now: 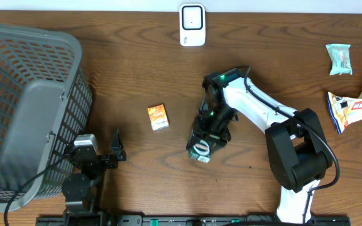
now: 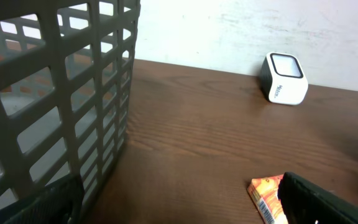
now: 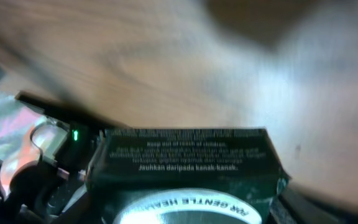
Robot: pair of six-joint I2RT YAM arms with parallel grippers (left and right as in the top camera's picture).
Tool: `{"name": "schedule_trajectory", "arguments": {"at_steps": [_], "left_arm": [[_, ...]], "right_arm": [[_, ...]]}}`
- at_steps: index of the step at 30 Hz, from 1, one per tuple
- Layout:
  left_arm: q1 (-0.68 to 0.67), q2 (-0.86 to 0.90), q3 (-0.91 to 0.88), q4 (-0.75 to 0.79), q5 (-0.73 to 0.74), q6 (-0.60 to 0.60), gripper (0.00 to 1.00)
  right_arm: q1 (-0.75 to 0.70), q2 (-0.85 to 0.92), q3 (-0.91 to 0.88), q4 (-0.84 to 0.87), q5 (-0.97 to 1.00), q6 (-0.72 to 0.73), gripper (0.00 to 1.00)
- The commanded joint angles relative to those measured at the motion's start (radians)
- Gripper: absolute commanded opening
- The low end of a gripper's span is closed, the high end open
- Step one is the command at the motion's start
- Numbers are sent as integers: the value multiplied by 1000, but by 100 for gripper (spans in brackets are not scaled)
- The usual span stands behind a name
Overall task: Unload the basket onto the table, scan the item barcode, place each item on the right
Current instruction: 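Lift the green tin and hold it up to the scanner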
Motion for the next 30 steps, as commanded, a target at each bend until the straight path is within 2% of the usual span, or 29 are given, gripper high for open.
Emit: {"name": "schedule_trajectory", "arguments": {"at_steps": [1,4,7,11,18,21,23,30], "left_arm": [[2,-1,-21,-22,5,-8,98],[2,-1,-21,-22,5,-8,98],[2,-1,-21,-22,5,-8,98],[2,-1,-21,-22,5,-9,98],[2,-1,-21,-22,5,-8,98],[2,-1,-21,-22,6,-9,98],[2,-1,-21,-22,5,-9,98],[2,-1,-21,-22,5,-8,98]], "right_arm": [[-12,8,26,119,100,-8,36],[-31,8,95,185,100,4,31],[-49,8,207,201,164,3,30],[-47,8,335,281,459,3,32],[-32,20,341,609,781,3,31],[-32,35,338,739,862,3,36],[-33,50,337,831,895,-2,40],[-33,157,337,1167,901,-148,40]]}}
